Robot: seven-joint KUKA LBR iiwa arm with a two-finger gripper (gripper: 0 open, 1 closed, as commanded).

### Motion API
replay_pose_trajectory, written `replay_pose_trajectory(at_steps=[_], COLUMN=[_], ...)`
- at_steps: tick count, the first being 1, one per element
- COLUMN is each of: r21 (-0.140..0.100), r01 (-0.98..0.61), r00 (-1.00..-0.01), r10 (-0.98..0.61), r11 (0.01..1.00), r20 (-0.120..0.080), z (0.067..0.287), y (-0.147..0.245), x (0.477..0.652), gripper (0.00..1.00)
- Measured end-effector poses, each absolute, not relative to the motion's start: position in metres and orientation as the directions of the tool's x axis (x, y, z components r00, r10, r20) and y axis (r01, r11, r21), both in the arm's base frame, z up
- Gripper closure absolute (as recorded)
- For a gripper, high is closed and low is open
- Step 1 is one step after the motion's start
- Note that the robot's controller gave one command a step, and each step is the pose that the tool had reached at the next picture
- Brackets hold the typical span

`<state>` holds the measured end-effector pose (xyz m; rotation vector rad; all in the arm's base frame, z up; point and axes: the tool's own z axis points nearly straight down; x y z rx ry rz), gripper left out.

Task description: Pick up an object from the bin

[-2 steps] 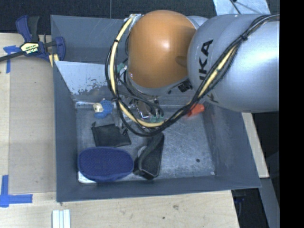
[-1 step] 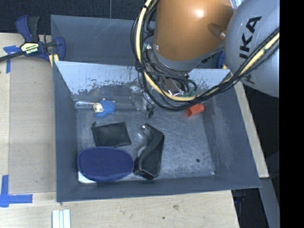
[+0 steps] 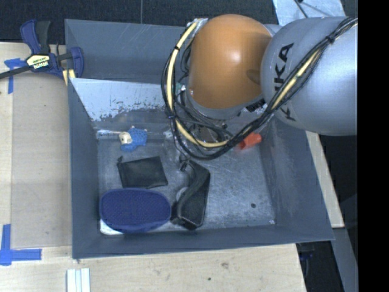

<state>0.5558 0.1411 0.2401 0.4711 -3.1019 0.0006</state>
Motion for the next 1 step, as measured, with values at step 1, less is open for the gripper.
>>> replay_pose_trajectory(at_steps=[1], r21=[0.000], r01=[-0.212], r00=[-0.977], r10=[-0.212], r11=[0.977], r20=[0.005], z=[0.1720], y=[0.1585], x=[0.5289], gripper=[1.00])
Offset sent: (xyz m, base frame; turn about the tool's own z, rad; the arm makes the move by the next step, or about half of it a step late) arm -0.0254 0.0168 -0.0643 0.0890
